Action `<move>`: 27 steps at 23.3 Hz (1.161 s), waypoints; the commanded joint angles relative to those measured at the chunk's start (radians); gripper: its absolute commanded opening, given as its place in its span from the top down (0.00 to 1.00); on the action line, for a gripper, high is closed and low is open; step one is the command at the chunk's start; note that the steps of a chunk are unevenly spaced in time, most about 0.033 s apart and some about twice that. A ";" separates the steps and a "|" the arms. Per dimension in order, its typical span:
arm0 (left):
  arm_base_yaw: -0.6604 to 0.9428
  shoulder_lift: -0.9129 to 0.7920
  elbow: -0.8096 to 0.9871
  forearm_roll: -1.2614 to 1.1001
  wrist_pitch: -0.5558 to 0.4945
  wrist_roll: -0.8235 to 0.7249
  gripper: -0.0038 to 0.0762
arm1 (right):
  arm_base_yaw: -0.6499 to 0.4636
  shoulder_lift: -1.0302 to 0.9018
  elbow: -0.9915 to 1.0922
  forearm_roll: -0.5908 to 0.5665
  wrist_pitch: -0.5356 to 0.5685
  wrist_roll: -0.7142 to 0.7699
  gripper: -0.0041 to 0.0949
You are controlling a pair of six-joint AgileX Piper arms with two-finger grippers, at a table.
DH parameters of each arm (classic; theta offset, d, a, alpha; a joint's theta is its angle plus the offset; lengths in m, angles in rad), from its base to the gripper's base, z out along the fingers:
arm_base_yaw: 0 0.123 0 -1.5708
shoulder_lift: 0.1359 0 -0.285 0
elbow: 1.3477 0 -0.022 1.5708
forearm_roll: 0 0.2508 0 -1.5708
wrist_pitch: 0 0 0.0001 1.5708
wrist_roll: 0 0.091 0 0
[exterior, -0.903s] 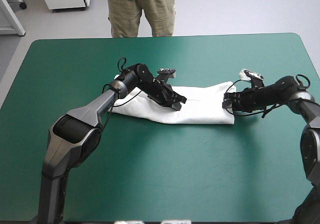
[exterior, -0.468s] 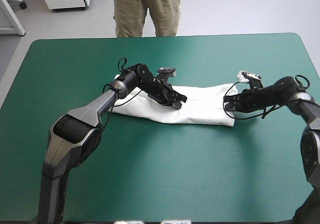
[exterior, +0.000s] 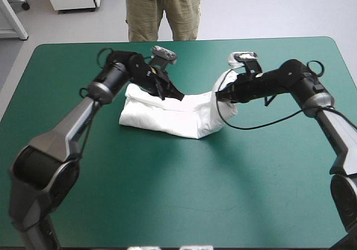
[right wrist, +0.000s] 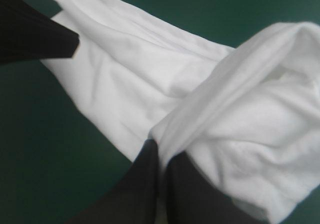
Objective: Fold the cloth
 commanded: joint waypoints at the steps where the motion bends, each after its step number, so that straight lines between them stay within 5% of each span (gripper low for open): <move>1: 0.034 -0.254 -0.030 0.194 0.070 -0.076 0.96 | 0.129 -0.024 -0.151 -0.054 -0.034 0.104 0.97; 10: 0.148 -0.653 -0.030 0.284 0.139 -0.134 0.96 | 0.387 0.239 -0.578 -0.170 -0.017 0.283 0.97; 18: 0.150 -0.798 -0.030 0.284 0.213 -0.129 0.96 | 0.477 0.713 -1.210 -0.332 0.193 0.461 0.96; 20: 0.150 -0.779 -0.027 0.284 0.242 -0.127 0.96 | 0.484 0.794 -1.285 -0.329 0.240 0.457 0.80; 22: 0.150 -0.766 0.008 0.282 0.236 -0.127 0.96 | 0.496 0.829 -1.300 -0.229 0.229 0.374 0.40; 23: 0.150 -0.759 0.026 0.289 0.236 -0.127 0.96 | 0.502 0.829 -1.300 -0.196 0.222 0.332 0.31; 27: 0.150 -0.759 0.065 0.328 0.192 -0.138 0.96 | 0.504 0.776 -1.313 -0.230 0.228 0.319 0.40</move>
